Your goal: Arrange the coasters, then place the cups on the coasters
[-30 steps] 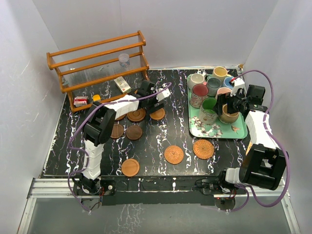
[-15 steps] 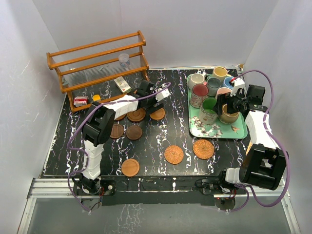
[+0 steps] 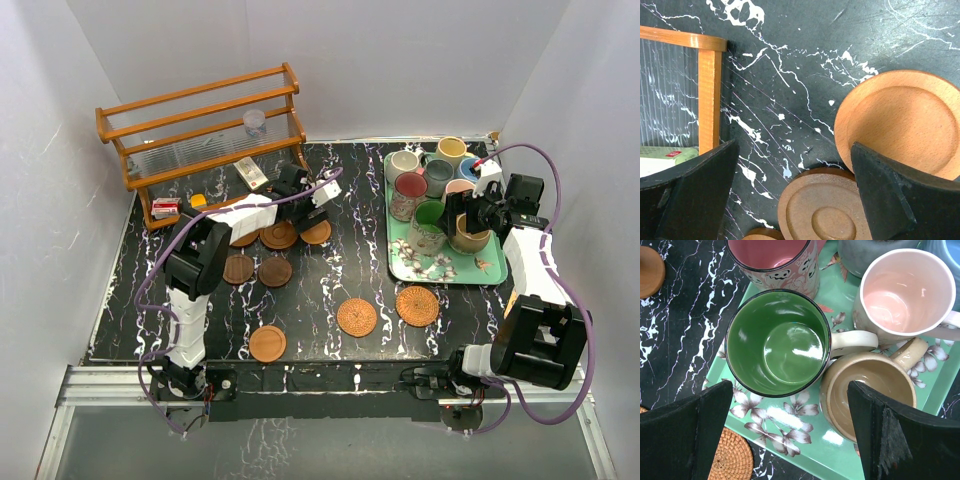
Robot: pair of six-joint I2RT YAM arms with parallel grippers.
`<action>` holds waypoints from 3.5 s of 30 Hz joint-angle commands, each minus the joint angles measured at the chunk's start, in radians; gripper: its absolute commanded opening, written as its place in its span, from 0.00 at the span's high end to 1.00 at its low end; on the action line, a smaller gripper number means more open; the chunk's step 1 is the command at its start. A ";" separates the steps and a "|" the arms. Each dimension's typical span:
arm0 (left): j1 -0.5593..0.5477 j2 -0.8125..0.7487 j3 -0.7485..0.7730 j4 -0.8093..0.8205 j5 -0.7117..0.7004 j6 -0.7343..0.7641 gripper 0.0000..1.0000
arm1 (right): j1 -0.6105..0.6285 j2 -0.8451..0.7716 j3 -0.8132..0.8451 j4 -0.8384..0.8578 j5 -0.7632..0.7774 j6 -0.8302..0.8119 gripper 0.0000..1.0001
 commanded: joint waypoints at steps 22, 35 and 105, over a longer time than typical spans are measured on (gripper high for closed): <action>-0.076 0.075 -0.019 -0.160 0.006 -0.078 0.07 | -0.006 -0.010 0.000 0.037 -0.011 -0.006 0.01; -0.089 0.073 -0.003 -0.178 0.051 -0.114 0.07 | -0.006 -0.008 0.002 0.036 -0.008 -0.006 0.02; -0.154 0.126 0.106 -0.220 0.058 -0.191 0.07 | -0.006 -0.003 0.003 0.033 -0.005 -0.009 0.01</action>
